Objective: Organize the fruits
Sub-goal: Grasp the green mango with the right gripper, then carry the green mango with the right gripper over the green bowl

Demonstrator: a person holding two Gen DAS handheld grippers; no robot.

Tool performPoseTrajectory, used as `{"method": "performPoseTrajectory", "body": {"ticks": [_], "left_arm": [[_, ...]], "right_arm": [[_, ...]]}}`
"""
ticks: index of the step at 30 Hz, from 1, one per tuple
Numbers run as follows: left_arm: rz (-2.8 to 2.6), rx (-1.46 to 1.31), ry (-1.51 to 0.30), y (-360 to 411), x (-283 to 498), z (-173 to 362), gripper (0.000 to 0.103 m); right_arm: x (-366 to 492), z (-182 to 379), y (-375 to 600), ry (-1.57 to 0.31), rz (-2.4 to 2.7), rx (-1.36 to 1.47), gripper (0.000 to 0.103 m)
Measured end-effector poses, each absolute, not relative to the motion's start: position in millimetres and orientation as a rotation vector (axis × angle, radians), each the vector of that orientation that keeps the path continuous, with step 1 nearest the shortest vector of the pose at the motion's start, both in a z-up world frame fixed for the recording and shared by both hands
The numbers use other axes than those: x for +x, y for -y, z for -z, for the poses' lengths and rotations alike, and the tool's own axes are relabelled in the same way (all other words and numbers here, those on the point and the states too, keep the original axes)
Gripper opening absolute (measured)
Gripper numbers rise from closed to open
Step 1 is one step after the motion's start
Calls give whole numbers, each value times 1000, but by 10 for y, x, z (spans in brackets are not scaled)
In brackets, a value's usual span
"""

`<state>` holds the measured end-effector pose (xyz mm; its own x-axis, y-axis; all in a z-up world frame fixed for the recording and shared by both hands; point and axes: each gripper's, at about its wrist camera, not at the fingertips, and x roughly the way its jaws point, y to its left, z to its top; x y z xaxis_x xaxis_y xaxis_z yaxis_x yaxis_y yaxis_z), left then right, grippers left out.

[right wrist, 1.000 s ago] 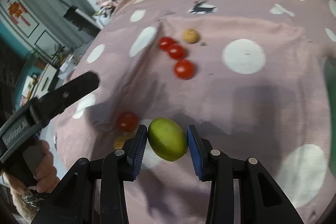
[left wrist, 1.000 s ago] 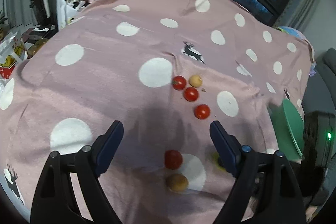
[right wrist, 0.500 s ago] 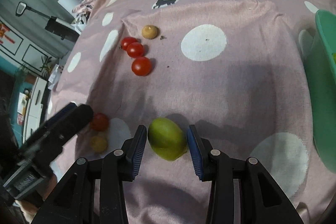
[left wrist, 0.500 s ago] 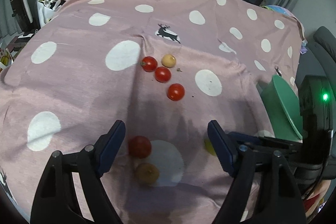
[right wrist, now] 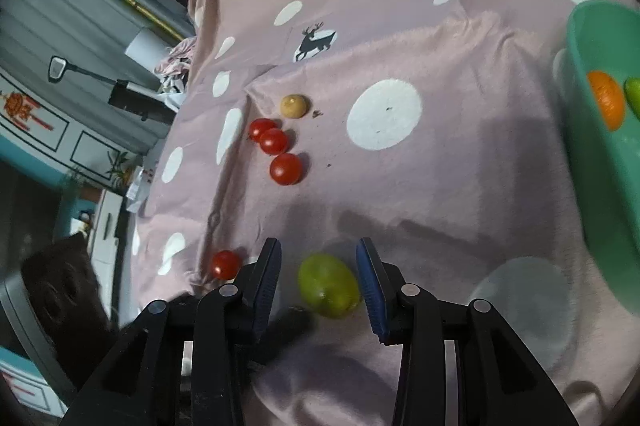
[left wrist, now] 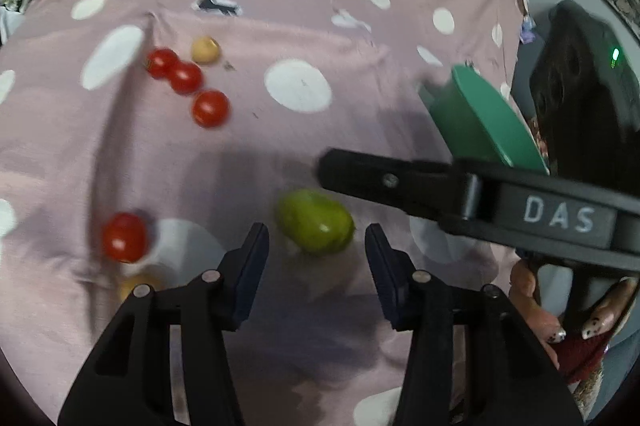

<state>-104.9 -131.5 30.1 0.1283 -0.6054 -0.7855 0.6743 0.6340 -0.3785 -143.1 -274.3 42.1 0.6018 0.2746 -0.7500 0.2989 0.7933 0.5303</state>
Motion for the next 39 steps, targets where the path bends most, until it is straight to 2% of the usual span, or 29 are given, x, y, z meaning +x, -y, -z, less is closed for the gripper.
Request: {"method": "performPoseTrajectory", "body": {"ticks": [19,22,28,39], "left_arm": [[906,72,-1142,1403,-1043,-177,39],[898,88,-1126,1418,-1056,-174,40],[893,102,-1081,1406,-1091,-252,39],[907,100,-909,1377,-1254,-691,39]], "right_arm": [[-1310,-256,2650,-1026,14,652,41],[-1290,-243,2613,-1035,31,614,38],[-1317,-316,2601,-1003,27,589,36],[-1541,-772,2577,-831,4,529,36]]}}
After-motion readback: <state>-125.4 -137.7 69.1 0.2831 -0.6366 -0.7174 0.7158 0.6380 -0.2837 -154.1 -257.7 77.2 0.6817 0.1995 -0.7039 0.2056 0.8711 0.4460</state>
